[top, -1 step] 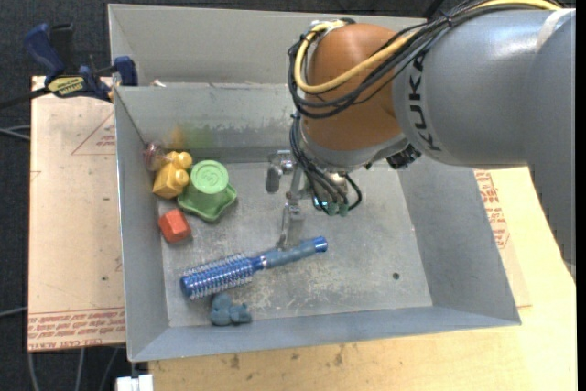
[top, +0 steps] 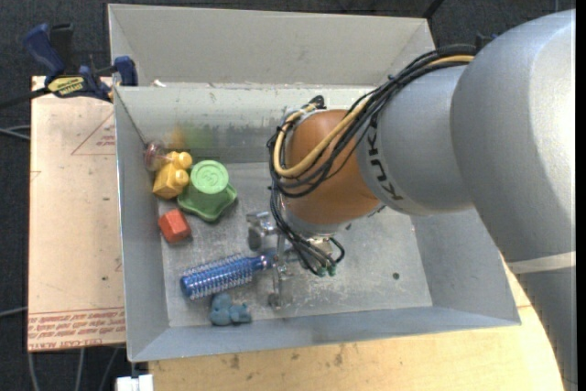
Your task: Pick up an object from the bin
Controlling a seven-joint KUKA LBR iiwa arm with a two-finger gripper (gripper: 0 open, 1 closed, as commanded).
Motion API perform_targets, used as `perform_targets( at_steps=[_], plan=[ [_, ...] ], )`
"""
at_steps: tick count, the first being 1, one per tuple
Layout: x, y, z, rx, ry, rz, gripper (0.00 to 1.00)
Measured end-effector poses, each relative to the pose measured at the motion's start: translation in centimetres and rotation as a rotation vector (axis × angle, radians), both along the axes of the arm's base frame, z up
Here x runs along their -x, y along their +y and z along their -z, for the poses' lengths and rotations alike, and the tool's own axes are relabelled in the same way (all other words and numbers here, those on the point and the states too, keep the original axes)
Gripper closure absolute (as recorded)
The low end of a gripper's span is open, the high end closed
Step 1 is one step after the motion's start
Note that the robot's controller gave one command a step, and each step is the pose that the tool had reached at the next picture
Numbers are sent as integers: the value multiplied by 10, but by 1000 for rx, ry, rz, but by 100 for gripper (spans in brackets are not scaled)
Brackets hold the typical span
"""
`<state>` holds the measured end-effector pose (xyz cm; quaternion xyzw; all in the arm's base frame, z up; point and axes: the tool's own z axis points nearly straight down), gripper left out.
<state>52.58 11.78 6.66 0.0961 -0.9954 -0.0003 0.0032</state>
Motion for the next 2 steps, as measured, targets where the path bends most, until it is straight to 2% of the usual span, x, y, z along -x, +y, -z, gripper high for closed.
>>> perform_targets(
  at_steps=[1, 2],
  plan=[
    [-3, 0, -4, -2, -7, 2, 100],
    [-15, -13, -169, -2, -17, -55, 100]
  ],
)
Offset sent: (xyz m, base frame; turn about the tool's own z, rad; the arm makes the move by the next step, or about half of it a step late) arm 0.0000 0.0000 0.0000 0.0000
